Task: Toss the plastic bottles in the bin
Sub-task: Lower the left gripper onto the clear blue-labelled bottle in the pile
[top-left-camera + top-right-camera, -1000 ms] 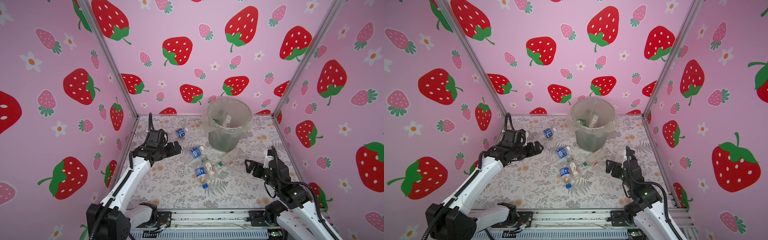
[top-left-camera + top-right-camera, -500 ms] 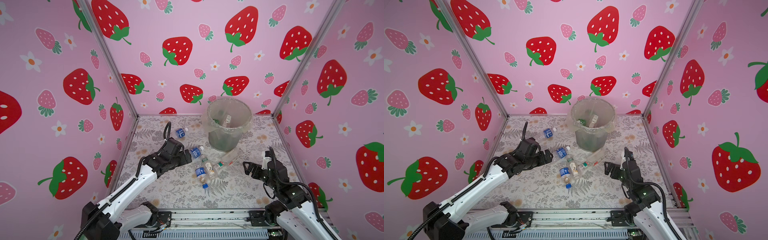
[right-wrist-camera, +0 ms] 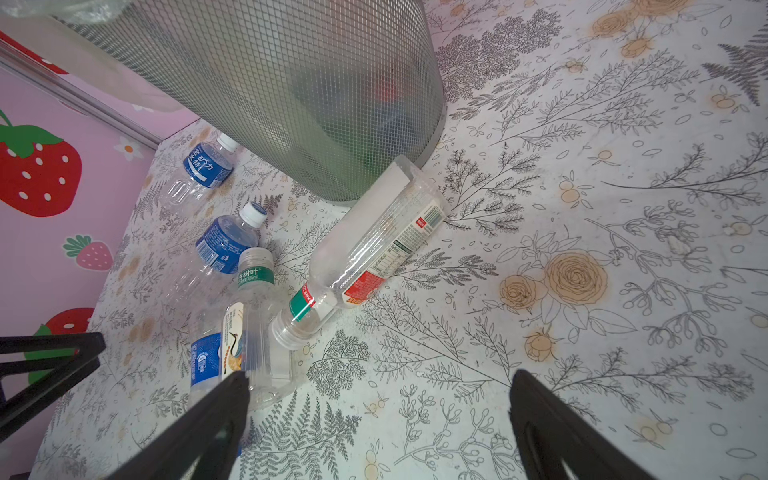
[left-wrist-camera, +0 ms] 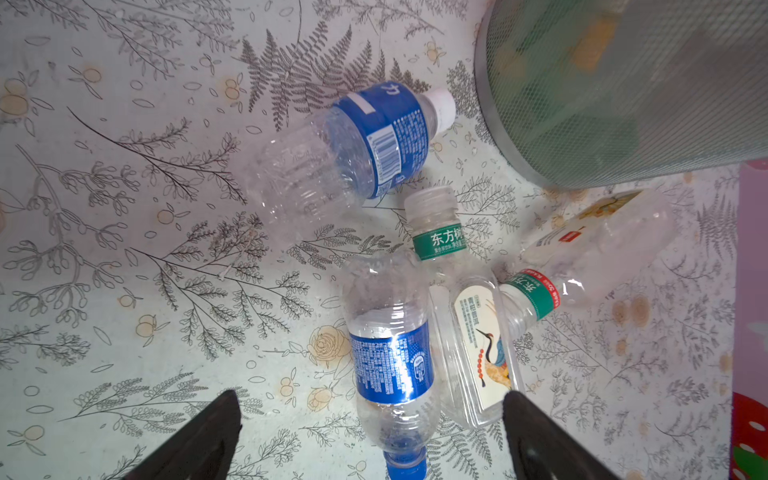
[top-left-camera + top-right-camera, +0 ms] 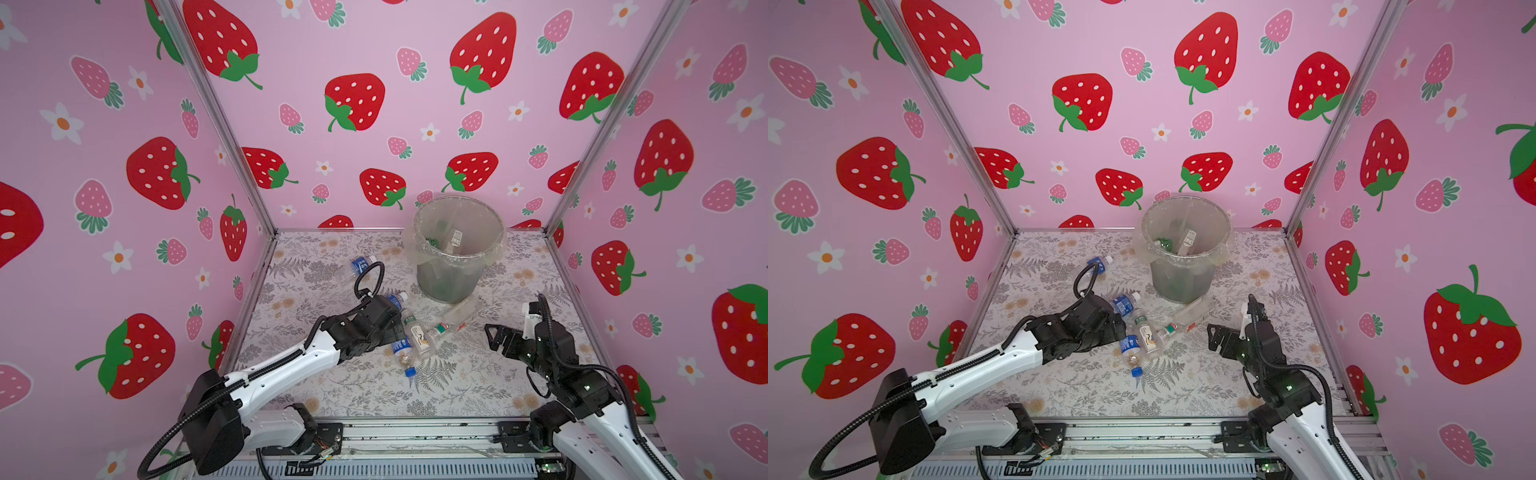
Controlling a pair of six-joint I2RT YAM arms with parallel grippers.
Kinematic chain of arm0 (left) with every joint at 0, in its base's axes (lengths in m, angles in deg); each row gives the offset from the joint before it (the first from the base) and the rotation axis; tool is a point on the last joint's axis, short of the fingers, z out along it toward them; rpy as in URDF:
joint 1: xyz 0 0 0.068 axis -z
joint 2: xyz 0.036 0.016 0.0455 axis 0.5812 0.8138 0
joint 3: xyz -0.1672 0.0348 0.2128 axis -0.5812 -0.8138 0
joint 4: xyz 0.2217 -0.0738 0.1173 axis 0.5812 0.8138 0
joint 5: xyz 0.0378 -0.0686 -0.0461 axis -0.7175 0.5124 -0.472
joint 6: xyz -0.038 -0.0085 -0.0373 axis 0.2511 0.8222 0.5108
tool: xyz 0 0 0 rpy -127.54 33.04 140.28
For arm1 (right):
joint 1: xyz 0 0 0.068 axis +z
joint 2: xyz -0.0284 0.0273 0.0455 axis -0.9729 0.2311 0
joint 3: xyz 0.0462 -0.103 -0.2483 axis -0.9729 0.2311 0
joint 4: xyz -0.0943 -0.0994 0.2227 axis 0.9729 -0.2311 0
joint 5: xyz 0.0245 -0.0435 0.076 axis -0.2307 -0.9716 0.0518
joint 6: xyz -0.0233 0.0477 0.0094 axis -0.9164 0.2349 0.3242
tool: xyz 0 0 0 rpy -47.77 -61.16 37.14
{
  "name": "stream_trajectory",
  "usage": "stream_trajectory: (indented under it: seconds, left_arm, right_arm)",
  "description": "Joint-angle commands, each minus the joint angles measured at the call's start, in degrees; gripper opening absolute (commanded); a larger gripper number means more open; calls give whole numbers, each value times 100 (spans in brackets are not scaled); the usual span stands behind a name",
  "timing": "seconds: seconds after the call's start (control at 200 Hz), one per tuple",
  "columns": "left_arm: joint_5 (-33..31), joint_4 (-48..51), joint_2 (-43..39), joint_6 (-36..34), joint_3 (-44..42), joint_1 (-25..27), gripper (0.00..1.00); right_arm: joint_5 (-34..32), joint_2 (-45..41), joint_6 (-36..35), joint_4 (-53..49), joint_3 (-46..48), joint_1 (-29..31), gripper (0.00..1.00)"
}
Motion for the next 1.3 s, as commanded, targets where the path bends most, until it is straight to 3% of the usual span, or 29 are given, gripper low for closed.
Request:
stream_trajectory:
  seconds: [0.0,0.46,1.296]
  left_arm:
    - [-260,-135,273,253,68,146,100]
    - [-192,-229,1234,287,291,459,100]
    - [-157,-399,1791,376,94,516,93]
  right_arm:
    - [25,-58,-30,64,35,-5,99]
    - [29,-14,-77,69,17,-5,99]
    - [48,-111,-52,40,26,-5,99]
